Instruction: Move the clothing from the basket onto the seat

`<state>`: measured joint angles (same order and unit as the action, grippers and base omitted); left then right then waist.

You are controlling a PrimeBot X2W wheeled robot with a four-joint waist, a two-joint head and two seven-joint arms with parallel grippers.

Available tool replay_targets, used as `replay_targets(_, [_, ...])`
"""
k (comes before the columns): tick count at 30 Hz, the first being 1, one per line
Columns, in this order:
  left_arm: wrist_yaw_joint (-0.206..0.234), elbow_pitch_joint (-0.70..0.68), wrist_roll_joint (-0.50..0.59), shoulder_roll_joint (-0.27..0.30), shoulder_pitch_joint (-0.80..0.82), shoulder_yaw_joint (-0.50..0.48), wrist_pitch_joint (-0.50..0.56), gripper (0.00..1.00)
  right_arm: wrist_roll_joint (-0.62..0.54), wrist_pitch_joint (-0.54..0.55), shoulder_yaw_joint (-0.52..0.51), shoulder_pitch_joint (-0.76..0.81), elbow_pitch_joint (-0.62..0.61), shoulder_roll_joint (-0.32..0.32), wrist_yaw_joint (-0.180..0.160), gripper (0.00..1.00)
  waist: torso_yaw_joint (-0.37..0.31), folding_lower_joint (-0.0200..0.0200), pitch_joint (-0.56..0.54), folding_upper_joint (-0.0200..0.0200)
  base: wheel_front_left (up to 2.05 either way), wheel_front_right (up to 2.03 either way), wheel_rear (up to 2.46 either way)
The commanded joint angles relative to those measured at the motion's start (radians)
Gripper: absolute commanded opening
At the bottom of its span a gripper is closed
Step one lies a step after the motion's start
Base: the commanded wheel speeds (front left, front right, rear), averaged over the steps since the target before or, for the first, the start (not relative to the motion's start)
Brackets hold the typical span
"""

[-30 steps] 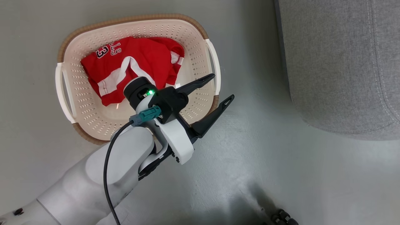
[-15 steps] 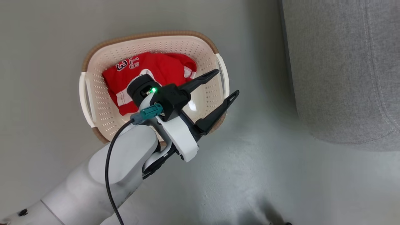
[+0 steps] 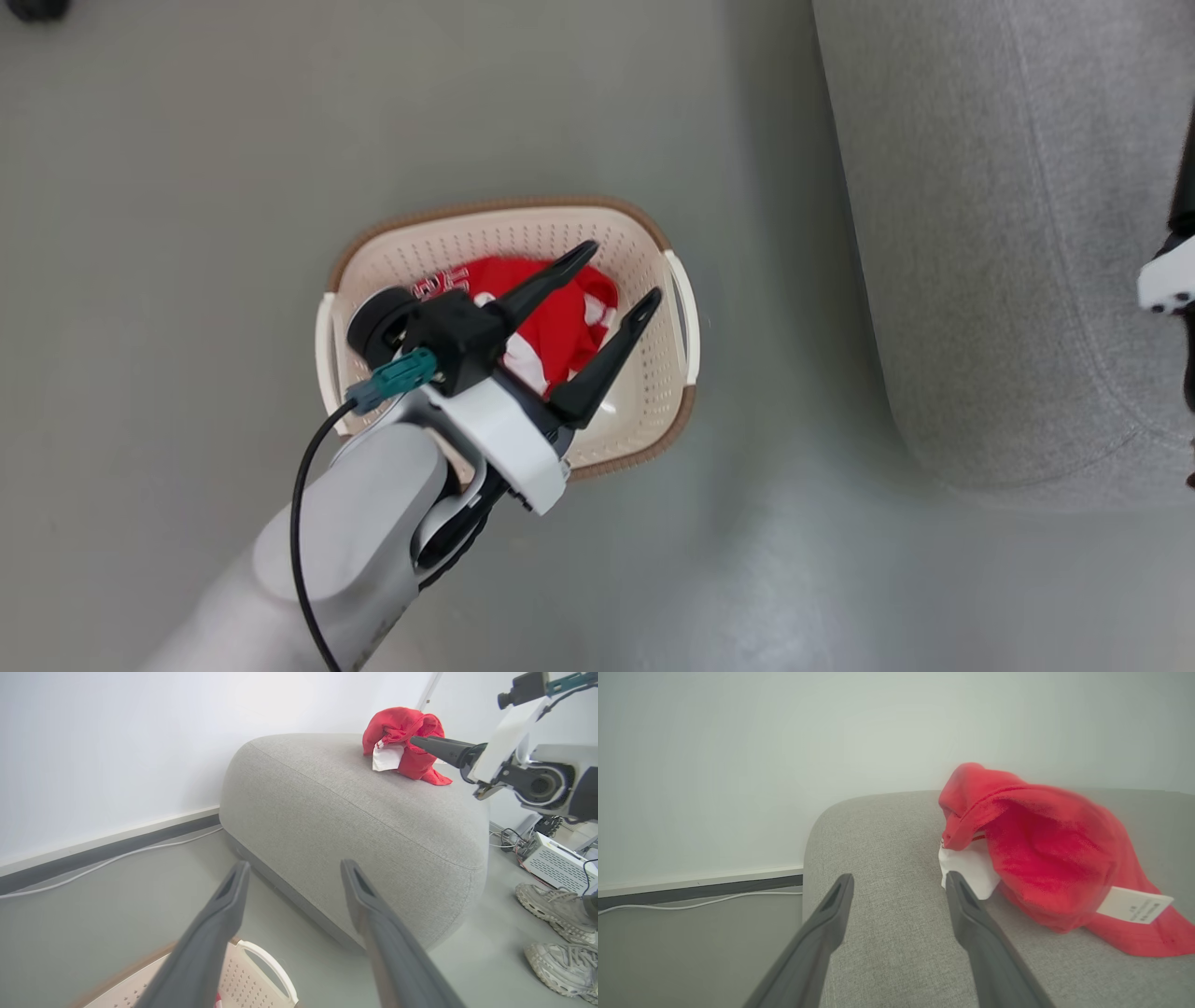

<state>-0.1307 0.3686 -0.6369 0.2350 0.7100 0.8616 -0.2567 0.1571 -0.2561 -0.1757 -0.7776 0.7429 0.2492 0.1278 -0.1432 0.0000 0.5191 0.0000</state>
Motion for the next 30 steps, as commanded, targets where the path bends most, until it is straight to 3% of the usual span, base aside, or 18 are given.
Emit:
replay_targets(1, [0.000,-0.013,0.014,0.010,-0.033,-0.055,-0.005,1.00,0.017,-0.006,0.036,0.048,-0.040,0.009,0.003,1.00,0.024,0.0000,-0.067,0.0000,0.00,0.00,0.00])
replay_targets(14, [0.000,0.037,0.081,-0.022,-0.242,-0.317,-0.005,1.00,0.115,-0.006,0.210,0.195,-0.137,-0.001,0.003,1.00,0.112,0.0000,-0.282,0.0000,0.00,0.00,0.00])
replay_targets(30, [0.000,0.041,0.246,-0.068,-0.463,-0.657,-0.005,1.00,0.134,-0.006,0.308,0.371,-0.251,-0.055,0.003,1.00,0.162,0.0000,-0.478,0.0000,0.00,0.00,0.00])
